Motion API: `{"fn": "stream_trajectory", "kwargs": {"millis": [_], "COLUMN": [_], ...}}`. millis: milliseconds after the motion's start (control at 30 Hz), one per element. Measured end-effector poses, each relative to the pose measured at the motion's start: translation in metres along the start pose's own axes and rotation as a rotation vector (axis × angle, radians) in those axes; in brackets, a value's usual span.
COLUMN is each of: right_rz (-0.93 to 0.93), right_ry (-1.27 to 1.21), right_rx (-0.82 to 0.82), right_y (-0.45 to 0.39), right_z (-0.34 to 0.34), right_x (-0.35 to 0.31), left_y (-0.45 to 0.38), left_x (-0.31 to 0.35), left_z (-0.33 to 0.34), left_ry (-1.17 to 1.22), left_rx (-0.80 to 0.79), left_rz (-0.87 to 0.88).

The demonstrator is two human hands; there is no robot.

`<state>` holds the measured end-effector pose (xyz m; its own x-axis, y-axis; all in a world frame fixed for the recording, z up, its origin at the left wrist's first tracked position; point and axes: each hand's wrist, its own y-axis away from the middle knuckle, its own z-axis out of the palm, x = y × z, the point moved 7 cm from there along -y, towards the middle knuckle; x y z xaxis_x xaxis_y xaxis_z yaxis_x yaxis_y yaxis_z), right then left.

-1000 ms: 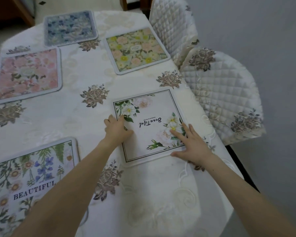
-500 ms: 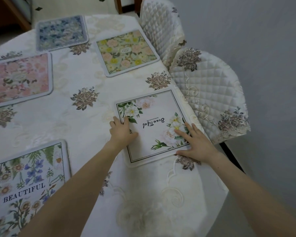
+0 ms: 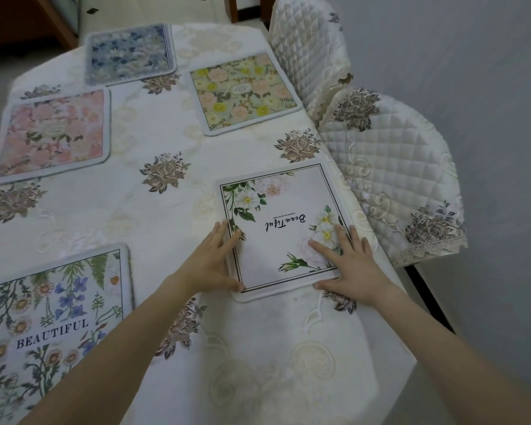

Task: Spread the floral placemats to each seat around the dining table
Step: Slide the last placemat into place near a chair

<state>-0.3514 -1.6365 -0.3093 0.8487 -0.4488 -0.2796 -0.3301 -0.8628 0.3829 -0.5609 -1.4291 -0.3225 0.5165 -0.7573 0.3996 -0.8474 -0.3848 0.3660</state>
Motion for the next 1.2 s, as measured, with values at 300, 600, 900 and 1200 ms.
{"fn": "stream_trajectory", "kwargs": {"millis": [300, 600, 900, 1200], "right_rz": [-0.014, -0.024, 0.02, 0.021], "right_ry": [0.082, 0.126, 0.015, 0.059], "right_rx": [0.037, -0.003, 0.074, 0.047], "right_y": [-0.007, -0.008, -0.018, -0.012], "right_z": [-0.006, -0.016, -0.013, -0.01], "right_x": [0.016, 0.03, 0.015, 0.018], "left_y": [-0.009, -0.021, -0.02, -0.01], "left_x": [0.013, 0.026, 0.044, 0.062], "left_z": [-0.002, 0.0, 0.005, 0.015], "left_ry": [0.021, -0.031, -0.061, 0.066], "left_rx": [-0.009, -0.037, 0.001, 0.01], "left_rz": [0.0, -0.025, -0.112, -0.132]}}
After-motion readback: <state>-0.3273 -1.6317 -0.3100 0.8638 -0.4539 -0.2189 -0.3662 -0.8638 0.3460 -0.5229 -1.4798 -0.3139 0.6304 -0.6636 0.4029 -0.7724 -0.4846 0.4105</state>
